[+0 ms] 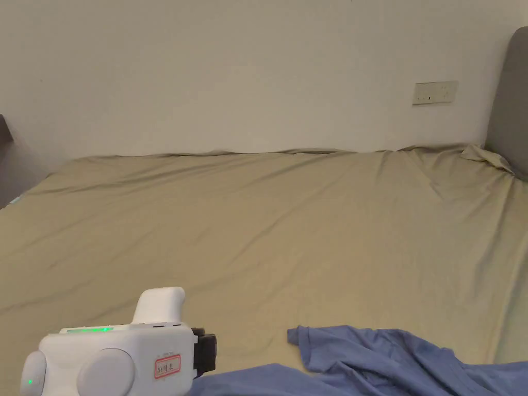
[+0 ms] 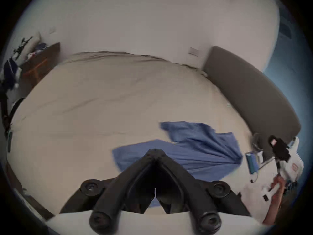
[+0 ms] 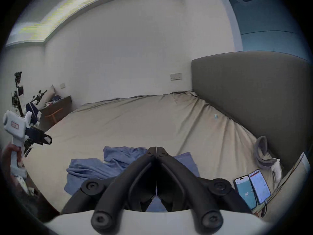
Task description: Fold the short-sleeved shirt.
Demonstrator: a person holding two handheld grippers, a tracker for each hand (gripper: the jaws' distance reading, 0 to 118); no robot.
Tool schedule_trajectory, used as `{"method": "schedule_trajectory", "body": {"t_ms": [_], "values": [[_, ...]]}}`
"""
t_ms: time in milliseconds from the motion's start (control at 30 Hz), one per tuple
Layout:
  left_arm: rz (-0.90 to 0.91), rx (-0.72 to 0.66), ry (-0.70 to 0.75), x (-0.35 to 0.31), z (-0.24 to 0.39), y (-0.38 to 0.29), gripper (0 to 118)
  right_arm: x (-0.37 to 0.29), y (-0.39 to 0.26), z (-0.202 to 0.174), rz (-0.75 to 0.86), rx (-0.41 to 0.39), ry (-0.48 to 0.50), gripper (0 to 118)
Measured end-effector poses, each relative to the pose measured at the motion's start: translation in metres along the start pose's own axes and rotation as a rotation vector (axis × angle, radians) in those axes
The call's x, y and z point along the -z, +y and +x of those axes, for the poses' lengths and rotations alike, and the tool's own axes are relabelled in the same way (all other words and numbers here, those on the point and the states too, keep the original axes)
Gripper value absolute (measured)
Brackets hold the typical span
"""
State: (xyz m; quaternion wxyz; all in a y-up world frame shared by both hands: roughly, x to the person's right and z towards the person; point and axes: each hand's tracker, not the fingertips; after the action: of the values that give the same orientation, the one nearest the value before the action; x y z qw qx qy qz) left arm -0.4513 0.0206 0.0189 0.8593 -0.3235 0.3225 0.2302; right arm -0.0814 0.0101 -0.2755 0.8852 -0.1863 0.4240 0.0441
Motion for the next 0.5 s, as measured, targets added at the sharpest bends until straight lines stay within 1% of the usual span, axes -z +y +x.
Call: {"method": "schedule_trajectory", "body": {"t_ms": [67, 100, 133, 167, 200, 267, 400, 433, 467, 500], "values": [[-0.069, -0.077, -0.033, 0.028, -0.025, 0.008, 0, 0.002, -0.001, -0.008, -0.015, -0.019, 0.021, 2], [-0.134, -0.115, -0.059, 0.049, -0.038, 0.013, 4, 0.003, -0.002, -0.010, -0.021, -0.024, 0.029, 2], [-0.204, -0.147, -0.059, 0.072, -0.047, 0.017, 29, 0.004, -0.002, -0.011, -0.029, -0.026, 0.039, 2], [-0.292, -0.152, -0.025, 0.098, -0.055, 0.018, 81, 0.005, -0.003, -0.012, -0.036, -0.021, 0.050, 2], [-0.355, -0.157, -0.004, 0.127, -0.063, 0.015, 91, 0.006, -0.005, -0.013, -0.044, -0.011, 0.058, 2], [-0.447, -0.139, 0.079, 0.165, -0.069, 0.008, 91, 0.008, -0.009, -0.013, -0.061, -0.002, 0.063, 2], [-0.562, -0.085, 0.094, 0.212, -0.072, -0.016, 91, 0.016, -0.016, -0.011, -0.104, -0.007, 0.050, 2], [-0.553, -0.059, 0.102, 0.217, -0.070, -0.018, 91, 0.019, -0.017, -0.011, -0.115, -0.010, 0.052, 2], [-0.524, -0.022, 0.124, 0.210, -0.065, -0.019, 90, 0.021, -0.018, -0.011, -0.128, -0.017, 0.052, 2], [-0.482, 0.028, 0.135, 0.204, -0.057, -0.018, 78, 0.023, -0.020, -0.012, -0.135, -0.027, 0.051, 2]]}}
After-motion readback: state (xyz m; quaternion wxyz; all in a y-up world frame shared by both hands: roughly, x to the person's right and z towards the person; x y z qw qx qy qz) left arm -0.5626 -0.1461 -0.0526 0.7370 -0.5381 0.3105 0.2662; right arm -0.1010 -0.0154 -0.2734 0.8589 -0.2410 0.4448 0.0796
